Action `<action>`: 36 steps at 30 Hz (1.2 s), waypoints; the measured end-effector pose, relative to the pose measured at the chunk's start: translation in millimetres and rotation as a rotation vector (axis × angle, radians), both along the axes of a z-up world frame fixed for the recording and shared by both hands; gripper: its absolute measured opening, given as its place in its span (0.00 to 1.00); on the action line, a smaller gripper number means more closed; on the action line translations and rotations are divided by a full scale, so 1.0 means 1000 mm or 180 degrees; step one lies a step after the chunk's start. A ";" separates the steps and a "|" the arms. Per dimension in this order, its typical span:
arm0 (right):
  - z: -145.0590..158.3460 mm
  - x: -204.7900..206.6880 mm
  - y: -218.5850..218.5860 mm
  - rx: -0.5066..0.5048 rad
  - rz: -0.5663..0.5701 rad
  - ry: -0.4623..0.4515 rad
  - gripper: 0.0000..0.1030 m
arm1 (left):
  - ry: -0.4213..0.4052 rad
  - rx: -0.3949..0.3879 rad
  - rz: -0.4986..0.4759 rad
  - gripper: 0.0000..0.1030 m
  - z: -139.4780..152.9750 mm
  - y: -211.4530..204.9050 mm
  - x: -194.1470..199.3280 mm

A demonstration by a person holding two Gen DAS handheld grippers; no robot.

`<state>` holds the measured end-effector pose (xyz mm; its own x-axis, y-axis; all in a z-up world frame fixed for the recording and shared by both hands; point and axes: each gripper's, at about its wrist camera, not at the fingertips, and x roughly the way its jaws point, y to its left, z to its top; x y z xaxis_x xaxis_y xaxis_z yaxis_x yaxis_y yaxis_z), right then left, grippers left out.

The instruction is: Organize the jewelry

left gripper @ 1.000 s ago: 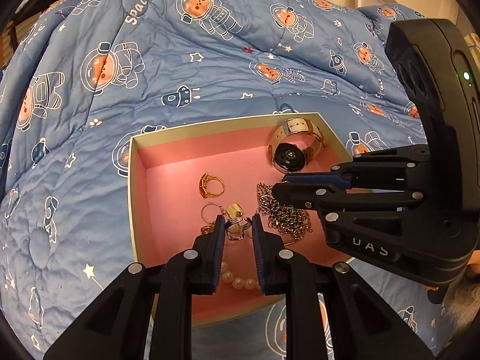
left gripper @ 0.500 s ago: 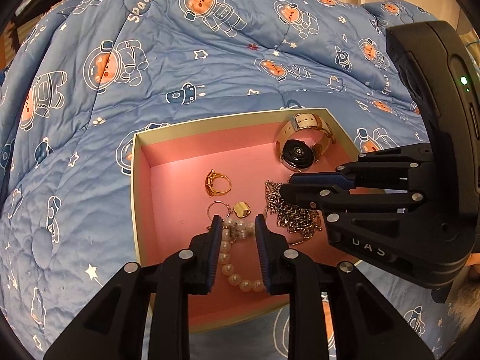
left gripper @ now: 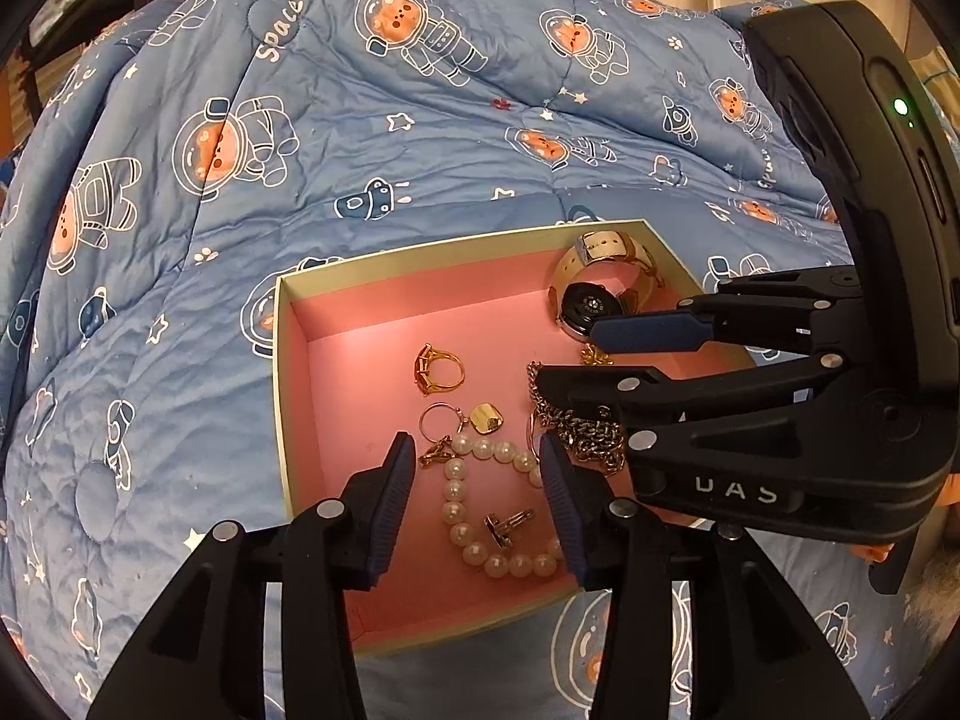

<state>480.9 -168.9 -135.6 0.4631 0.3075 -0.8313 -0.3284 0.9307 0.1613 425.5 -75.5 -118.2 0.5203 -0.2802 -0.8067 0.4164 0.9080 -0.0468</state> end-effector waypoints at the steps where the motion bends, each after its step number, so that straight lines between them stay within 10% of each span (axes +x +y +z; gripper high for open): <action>1: 0.003 0.000 -0.002 0.0048 -0.0027 -0.0030 0.47 | -0.0011 -0.0010 -0.0001 0.43 0.002 0.000 -0.001; 8: 0.025 -0.007 -0.012 0.0399 -0.0111 -0.0091 0.52 | -0.0199 -0.0028 -0.0033 0.62 0.020 0.000 -0.014; 16: 0.066 -0.060 -0.040 0.0625 -0.0548 -0.0481 0.88 | -0.0513 -0.0126 0.0239 0.93 0.042 0.024 -0.064; 36: 0.089 -0.322 -0.021 -0.0128 -0.0888 -0.1168 0.94 | -0.0770 -0.0133 0.0886 0.94 0.072 0.060 -0.265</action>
<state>158.8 -189.9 -47.0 0.7895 0.1001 -0.6055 -0.0931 0.9947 0.0431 160.5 -15.2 -46.3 0.7554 -0.1311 -0.6420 0.1572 0.9874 -0.0167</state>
